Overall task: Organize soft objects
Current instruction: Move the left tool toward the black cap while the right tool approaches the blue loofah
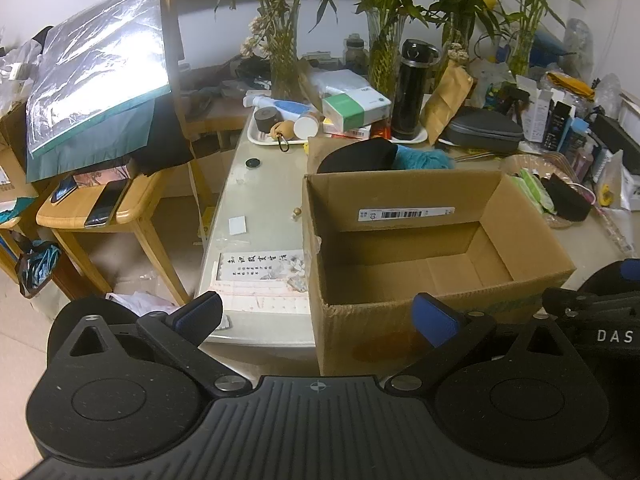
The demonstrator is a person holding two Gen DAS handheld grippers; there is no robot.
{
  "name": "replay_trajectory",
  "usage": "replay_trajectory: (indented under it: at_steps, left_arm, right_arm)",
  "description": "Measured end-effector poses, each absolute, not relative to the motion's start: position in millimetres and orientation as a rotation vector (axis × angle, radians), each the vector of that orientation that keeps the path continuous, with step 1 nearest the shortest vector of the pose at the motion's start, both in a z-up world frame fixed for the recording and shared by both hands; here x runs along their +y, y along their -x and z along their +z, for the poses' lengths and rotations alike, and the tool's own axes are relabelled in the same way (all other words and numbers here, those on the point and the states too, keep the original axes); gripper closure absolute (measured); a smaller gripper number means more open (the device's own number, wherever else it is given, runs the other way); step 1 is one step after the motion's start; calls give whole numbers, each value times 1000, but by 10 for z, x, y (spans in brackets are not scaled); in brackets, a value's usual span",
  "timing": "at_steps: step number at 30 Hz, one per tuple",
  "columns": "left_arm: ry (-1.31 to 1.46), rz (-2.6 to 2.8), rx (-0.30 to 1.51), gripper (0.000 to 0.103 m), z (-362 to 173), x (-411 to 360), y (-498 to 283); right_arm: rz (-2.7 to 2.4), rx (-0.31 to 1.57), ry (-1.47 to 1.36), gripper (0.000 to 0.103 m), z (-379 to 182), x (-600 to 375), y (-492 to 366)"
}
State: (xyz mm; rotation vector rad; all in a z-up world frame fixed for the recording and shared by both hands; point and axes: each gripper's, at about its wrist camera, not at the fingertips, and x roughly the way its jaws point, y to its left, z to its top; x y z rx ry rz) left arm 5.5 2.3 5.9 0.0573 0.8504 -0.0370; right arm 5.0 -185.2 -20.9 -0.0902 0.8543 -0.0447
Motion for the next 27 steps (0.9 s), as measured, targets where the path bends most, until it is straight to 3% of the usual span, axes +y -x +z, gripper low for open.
replay_trajectory:
  at_steps: [27]
  left_arm:
    - [-21, -87, 832, 0, 37, 195, -641]
  right_arm:
    - [-75, 848, 124, 0, -201, -2153, -683]
